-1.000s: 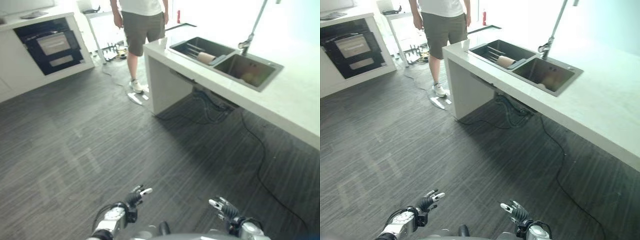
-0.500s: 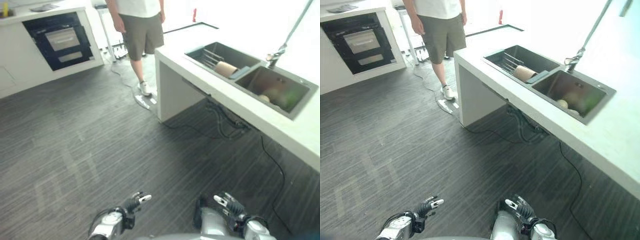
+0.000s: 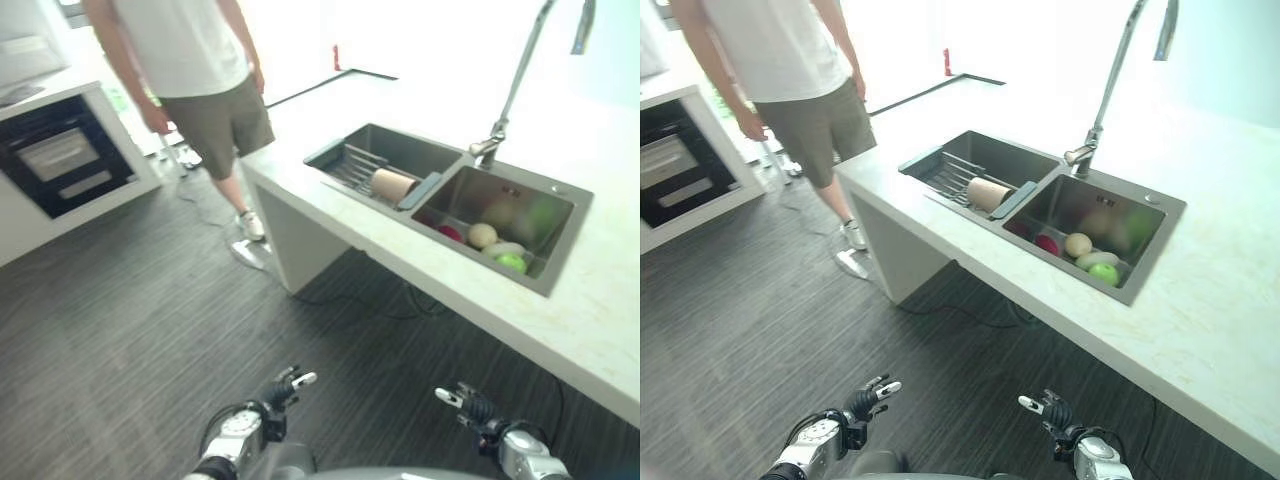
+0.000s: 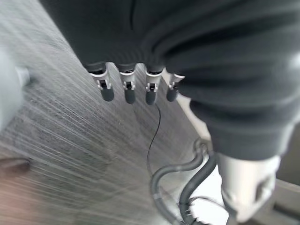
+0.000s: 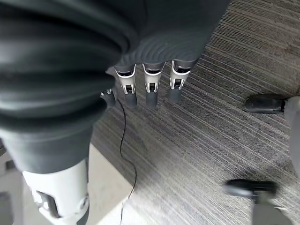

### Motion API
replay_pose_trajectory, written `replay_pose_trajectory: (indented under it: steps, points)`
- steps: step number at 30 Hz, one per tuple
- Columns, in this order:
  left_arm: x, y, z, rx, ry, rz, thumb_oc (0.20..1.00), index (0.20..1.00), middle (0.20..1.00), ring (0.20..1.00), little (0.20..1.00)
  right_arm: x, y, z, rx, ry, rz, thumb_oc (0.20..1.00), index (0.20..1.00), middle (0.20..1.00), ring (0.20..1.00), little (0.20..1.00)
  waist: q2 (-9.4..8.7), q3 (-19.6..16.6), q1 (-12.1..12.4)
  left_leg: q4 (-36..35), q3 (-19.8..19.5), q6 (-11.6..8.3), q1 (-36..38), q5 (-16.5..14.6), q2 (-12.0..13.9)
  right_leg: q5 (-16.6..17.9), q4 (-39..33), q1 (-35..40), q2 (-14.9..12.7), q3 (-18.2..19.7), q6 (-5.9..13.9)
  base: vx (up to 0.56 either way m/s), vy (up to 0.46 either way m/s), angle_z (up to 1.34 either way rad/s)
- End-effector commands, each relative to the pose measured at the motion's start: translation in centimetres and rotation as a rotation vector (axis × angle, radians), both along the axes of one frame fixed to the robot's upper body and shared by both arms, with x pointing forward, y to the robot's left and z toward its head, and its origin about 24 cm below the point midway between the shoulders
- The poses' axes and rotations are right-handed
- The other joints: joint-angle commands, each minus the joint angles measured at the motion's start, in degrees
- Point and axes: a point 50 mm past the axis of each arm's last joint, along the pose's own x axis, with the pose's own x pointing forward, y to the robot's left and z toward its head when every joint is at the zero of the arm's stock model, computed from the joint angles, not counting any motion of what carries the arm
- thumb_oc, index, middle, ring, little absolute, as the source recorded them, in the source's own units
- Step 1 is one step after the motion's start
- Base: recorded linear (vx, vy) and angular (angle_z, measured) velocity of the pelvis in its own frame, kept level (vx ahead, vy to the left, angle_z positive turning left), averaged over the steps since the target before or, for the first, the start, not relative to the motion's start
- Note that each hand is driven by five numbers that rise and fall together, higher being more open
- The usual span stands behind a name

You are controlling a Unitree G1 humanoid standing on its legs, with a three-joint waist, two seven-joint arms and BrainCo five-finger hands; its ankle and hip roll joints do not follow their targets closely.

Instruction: Place the dishes in the dishwasher.

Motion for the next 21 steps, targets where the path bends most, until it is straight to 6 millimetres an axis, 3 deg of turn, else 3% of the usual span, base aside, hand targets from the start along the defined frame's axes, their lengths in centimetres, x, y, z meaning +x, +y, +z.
replay_pose_trajectory:
  steps: [1,8,11,13,17,18,21]
  points:
    - [1.2,0.4,1.1,-0.023,-0.091,0.002,1.000,1.000,1.000,1.000,1.000,1.5,-0.6,1.0,-0.021,-0.108,-0.009,1.000,1.000,1.000,1.000,1.000,-0.31,1.8,1.5,5.7,6.2,1.34,0.2,2.8,-0.4,-2.7,7.8,-1.3,-3.4,-1.3,5.52,0.17,0.294,-0.92]
    - [2.7,0.9,1.6,0.032,-0.090,-0.020,1.000,1.000,1.000,1.000,1.000,-0.2,-0.3,0.0,0.006,-0.030,-0.059,1.000,1.000,1.000,1.000,1.000,-0.56,-0.1,-0.2,7.3,11.3,5.48,3.8,-2.4,-3.5,-5.6,15.1,-2.5,-6.3,-2.2,6.93,0.19,0.306,-0.43]
    - [3.2,1.3,1.8,0.040,-0.093,-0.004,1.000,1.000,1.000,1.000,1.000,-0.3,0.1,-0.2,0.022,-0.006,-0.062,1.000,1.000,1.000,1.000,1.000,-0.88,-0.3,0.4,7.5,12.9,6.43,4.7,-3.6,-4.0,-4.1,18.2,-4.4,-6.5,-3.7,7.85,0.06,0.160,-0.52]
    - [3.5,2.2,2.1,0.043,-0.086,0.030,1.000,1.000,1.000,1.000,1.000,-0.5,0.6,-0.5,0.004,0.023,-0.001,1.000,1.000,1.000,1.000,1.000,-1.32,0.0,1.7,6.1,14.6,7.01,7.3,-4.4,-4.9,0.2,21.1,-8.3,-6.9,-6.5,9.86,0.05,0.075,-1.02]
    - [3.8,2.9,2.5,0.029,-0.104,0.088,1.000,1.000,1.000,1.000,1.000,-0.2,-0.3,-0.3,-0.009,0.029,-0.039,1.000,1.000,1.000,1.000,1.000,-2.07,1.0,2.3,4.4,16.4,5.95,9.7,-4.7,-4.4,3.2,14.2,-9.6,-8.4,-10.0,10.17,0.03,-0.122,-0.60]
    - [3.8,2.7,2.5,0.015,-0.115,0.114,1.000,1.000,1.000,1.000,1.000,-0.4,-0.5,-0.4,-0.009,0.027,-0.039,1.000,1.000,1.000,1.000,1.000,-2.63,1.6,2.0,5.0,17.1,5.96,10.0,-5.7,-4.4,5.6,10.9,-10.7,-9.4,-10.1,10.73,0.05,-0.289,-0.28]
    - [3.4,2.3,2.1,0.020,-0.104,0.133,1.000,1.000,1.000,1.000,1.000,-1.0,-0.3,-0.6,-0.003,0.044,-0.068,1.000,1.000,1.000,1.000,1.000,-2.95,1.7,1.7,5.9,18.7,5.94,9.5,-6.4,-3.9,5.5,7.5,-9.9,-9.8,-11.0,10.38,0.08,-0.277,-0.14]
